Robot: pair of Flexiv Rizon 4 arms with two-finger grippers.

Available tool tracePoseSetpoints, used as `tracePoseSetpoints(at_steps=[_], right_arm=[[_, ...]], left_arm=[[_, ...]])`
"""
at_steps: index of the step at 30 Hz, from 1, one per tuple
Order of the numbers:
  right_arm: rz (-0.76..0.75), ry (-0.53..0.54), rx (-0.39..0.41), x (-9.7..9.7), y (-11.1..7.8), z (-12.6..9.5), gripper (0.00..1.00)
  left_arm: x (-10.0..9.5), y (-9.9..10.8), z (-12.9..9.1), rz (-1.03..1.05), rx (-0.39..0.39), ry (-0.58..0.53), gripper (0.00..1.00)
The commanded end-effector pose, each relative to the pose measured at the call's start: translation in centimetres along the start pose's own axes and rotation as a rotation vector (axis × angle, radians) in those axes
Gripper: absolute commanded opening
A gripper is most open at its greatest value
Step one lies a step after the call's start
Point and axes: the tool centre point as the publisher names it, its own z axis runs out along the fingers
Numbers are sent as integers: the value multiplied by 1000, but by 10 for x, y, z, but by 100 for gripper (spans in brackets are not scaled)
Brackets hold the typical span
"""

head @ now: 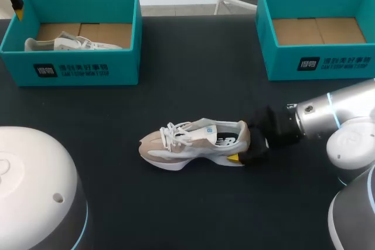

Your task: Take the shoe out of the shoebox, open the shoe tongue, remove and reinsert the insole, then place the shoe into the shoebox

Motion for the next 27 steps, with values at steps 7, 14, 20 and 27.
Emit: tracePoseSetpoints(at_steps=[7,14,20,27], right_arm=[[-1,0,0,-1,0,3,0],[-1,0,0,-1,0,3,0],[-1,0,0,-1,0,3,0],[-1,0,0,-1,0,3,0]], left_arm=[[0,-1,0,1,-2,1,100],[0,-1,0,1,-2,1,100],[0,-1,0,1,-2,1,100],[-18,-32,-7,-172,12,56,100]])
